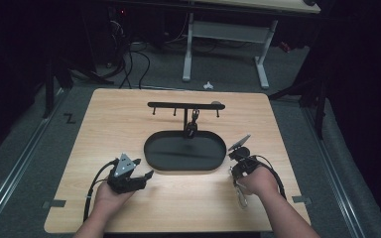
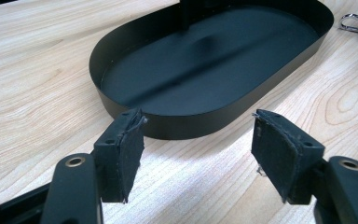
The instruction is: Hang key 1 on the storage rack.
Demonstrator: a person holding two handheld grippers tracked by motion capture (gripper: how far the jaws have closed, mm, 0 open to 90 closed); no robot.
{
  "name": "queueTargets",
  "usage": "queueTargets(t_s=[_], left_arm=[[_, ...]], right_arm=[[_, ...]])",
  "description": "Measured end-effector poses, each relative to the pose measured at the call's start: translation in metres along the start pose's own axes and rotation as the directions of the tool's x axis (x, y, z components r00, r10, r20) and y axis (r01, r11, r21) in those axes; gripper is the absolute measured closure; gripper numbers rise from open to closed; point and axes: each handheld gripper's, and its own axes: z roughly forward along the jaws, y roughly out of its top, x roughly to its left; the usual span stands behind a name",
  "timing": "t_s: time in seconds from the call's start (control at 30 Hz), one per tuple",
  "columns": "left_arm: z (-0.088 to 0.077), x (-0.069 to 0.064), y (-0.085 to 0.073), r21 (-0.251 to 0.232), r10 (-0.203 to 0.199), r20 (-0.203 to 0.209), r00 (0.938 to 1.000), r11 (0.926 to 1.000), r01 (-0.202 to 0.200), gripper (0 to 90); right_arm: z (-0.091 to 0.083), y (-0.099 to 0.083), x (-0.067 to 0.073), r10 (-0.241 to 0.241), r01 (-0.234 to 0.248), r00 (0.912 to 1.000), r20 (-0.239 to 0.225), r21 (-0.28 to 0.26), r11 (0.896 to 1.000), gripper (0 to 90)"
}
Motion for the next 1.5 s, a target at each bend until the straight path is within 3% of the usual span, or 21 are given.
queueTargets(t_s=[0.13, 0.67, 0.87, 0.97, 1.1, 1.5], left_arm=[[0.000, 0.000, 0.000, 0.005, 0.002, 0.003, 1.0000, 1.0000, -0.002, 34.6], [0.001, -0.001, 0.000, 0.008, 0.006, 0.005, 1.0000, 0.9999, -0.006, 34.5], [0.001, -0.001, 0.000, 0.011, 0.009, 0.007, 0.9999, 0.9999, -0.009, 34.5], [0.001, -0.001, 0.000, 0.014, 0.012, 0.009, 0.9999, 0.9998, -0.012, 34.5], [0.001, -0.002, 0.000, 0.014, 0.009, 0.010, 0.9999, 0.9999, -0.010, 34.5], [0.002, -0.002, -0.001, 0.014, 0.008, 0.012, 0.9999, 0.9999, -0.009, 34.5]], right_arm=[[0.000, 0.000, -0.003, 0.022, -0.022, 0.9997, 0.009, 0.004, 1.000, 80.1], [0.005, 0.003, -0.004, -0.007, 0.007, 1.0000, -0.001, 0.006, 1.000, 81.8], [0.008, 0.005, -0.004, 0.022, -0.022, 0.9996, -0.019, 0.026, 0.999, 78.8], [0.011, 0.006, -0.001, 0.009, -0.009, 0.9999, -0.013, 0.047, 0.999, 79.2], [0.012, 0.005, -0.002, -0.003, 0.004, 1.0000, -0.009, 0.034, 0.999, 85.7], [0.012, 0.002, -0.005, -0.027, 0.027, 0.9993, -0.027, 0.012, 1.000, 86.1]])
